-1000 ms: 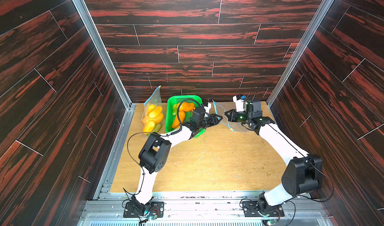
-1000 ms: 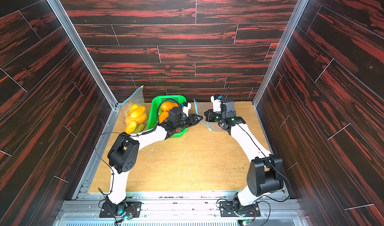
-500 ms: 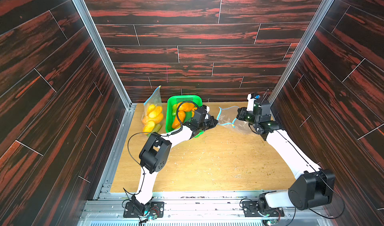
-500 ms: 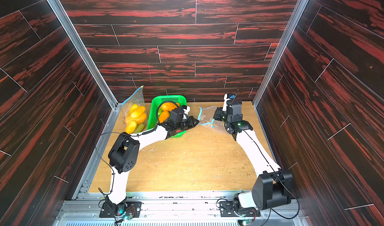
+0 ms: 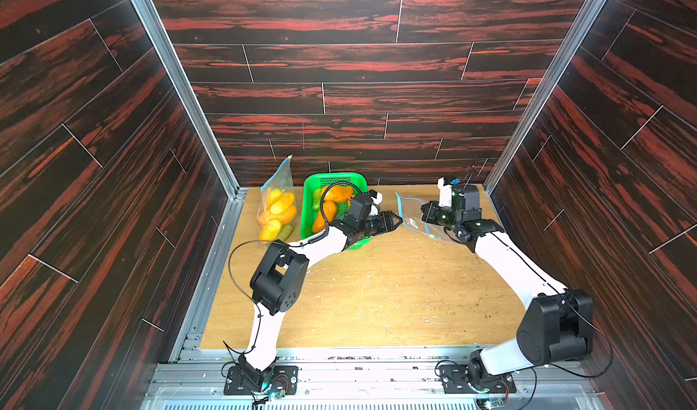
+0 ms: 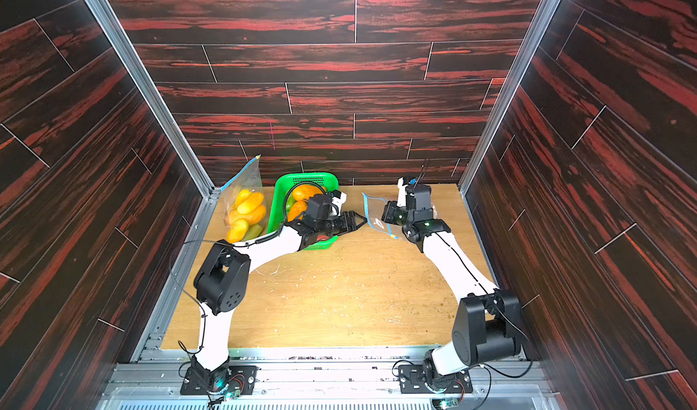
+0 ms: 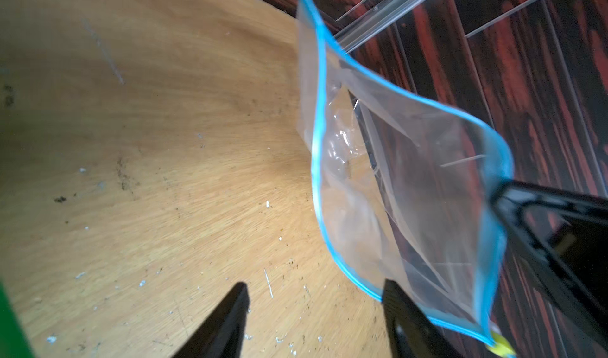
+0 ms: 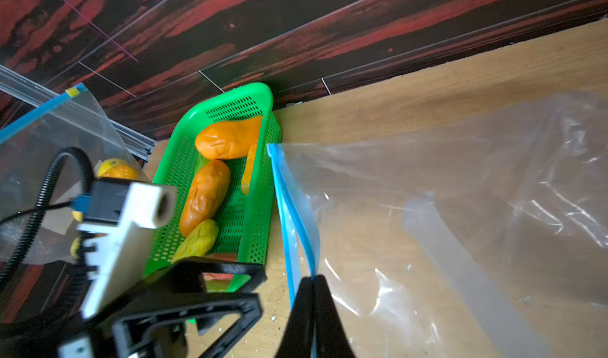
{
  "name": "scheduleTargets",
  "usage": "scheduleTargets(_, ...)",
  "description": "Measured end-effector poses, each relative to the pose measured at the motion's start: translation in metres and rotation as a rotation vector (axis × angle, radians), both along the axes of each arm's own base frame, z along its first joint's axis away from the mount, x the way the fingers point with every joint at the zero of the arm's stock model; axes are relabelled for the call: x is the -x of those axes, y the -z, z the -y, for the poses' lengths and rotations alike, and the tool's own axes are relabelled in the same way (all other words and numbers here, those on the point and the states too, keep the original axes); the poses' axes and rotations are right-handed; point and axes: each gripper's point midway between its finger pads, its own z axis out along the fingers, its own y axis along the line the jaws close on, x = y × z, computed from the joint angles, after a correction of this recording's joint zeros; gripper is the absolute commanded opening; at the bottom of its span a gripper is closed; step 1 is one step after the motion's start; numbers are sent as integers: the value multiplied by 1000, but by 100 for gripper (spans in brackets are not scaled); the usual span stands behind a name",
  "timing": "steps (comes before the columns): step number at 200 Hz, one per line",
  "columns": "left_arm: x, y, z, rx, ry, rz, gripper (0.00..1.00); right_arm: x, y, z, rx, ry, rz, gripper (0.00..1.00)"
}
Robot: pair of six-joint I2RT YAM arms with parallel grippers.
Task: Place the mango in a zip-top bag and seal the zipper
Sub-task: Open the zipper of the food storage bag at the center of the board, then pick up the mango from the basket.
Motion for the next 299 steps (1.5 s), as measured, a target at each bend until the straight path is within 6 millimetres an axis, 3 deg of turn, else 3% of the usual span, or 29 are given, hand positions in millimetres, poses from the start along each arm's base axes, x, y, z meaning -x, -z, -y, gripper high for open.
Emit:
scheduleTargets(24, 4, -19, -32, 4, -28, 23, 74, 0, -2, -3, -9, -14, 6, 0)
scheduleTargets(58, -6, -42, -105, -138, -195, 108, 78, 1, -3, -6, -22, -34, 8, 0)
scheduleTargets(74, -17, -43, -140, -304, -292, 136, 77, 2, -4, -8, -28, -44, 7, 0)
scheduleTargets(107, -41, -26, -176, -626, -383, 155, 79, 3, -4, -11, -36, -57, 5, 0)
scheduleTargets(160, -83, 70, -200, -1009, -332, 42, 84, 5, -2, -12, -40, -67, -1, 0)
scheduleTargets(186, -96, 103, -210, -1082, -316, -12, 84, 7, 7, -12, -37, -67, -18, 0)
scheduleTargets(230, -120, 105, -224, -1086, -380, -14, 84, 9, 11, -12, -37, -69, -26, 0)
scheduleTargets(270, -132, 128, -234, -1101, -423, -41, 83, 9, 10, -13, -40, -74, -25, 0)
scheduleTargets(299, -143, 137, -233, -1106, -427, -40, 71, 9, 10, -14, -43, -79, -26, 0)
